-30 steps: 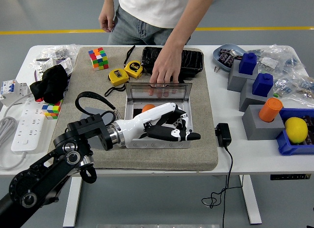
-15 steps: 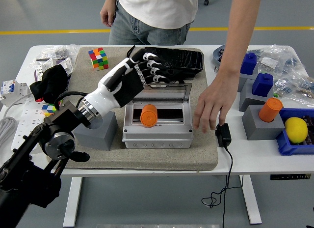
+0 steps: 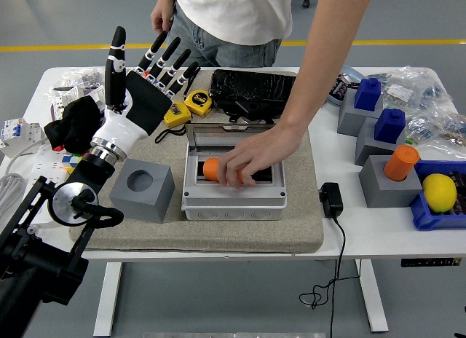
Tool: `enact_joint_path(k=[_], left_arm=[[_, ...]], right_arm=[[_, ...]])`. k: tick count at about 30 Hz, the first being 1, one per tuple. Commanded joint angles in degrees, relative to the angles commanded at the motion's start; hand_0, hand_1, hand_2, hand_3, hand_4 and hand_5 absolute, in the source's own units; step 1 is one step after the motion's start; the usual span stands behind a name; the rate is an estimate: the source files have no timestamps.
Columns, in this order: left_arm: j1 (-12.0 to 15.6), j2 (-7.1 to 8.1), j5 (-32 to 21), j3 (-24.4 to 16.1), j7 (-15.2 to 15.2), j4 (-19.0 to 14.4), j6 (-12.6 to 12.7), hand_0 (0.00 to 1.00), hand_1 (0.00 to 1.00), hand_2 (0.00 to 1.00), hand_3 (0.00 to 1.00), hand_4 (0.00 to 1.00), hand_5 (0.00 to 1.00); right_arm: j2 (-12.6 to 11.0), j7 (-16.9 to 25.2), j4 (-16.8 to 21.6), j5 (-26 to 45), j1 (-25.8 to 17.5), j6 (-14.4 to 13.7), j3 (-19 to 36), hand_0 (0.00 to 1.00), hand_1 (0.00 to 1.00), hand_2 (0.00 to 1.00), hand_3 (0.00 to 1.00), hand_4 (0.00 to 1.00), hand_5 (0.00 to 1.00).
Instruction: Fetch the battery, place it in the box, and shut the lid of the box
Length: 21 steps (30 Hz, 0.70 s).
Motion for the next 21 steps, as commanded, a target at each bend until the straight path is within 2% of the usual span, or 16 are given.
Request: enact_joint_path(k=[6,10,14,15,20,21], left_arm=[[-1.83,1.83,9.29,1.17,-0.99,0.74,1.49,0.697,0.791,0.763,0.752,0.998,0.640],[-3.21,2.67,18.13,1.93,-1.97,0.93,3.45,0.732,0.796,0.761,0.746,0.998,0.678],[-4.13,3.61,27.81,4.65,-3.60,0.52,6.55,0.732,0.796,0.761,0.746,0.998,0.678],[-4.36,3.82,30.42,5.35,-3.96,0.58,7.21,0.814,0.829,0.770,0.746,0.998,0.824],[-6.07,5.05,42.50,8.70,-5.86,2.92,10.29,0.814,0.829,0.770,0.746,0.998,0.824],[-6.25,5.17,44.73,8.95,-5.97,3.23,10.58,0.998,0.998,0.900,0.782,0.998,0.998]], right_arm=[[-0.09,0.03,-0.01,-0.03,0.05,-0.01,-0.18,0.671,0.574,0.574,0.633,0.998,0.998],[-0.19,0.03,0.03,0.01,0.12,0.02,-0.27,0.671,0.573,0.574,0.633,0.998,0.998],[-0.28,0.07,0.02,-0.01,0.06,0.02,-0.26,0.671,0.573,0.574,0.633,0.998,0.998],[-0.28,0.09,0.00,-0.03,0.02,0.00,-0.27,0.671,0.574,0.574,0.634,0.998,0.998],[-0.27,0.06,0.06,-0.16,-0.02,0.00,-0.35,0.671,0.574,0.574,0.634,0.998,0.998],[-0.28,0.06,0.09,-0.17,-0.01,0.01,-0.34,0.670,0.572,0.574,0.633,0.998,0.998]])
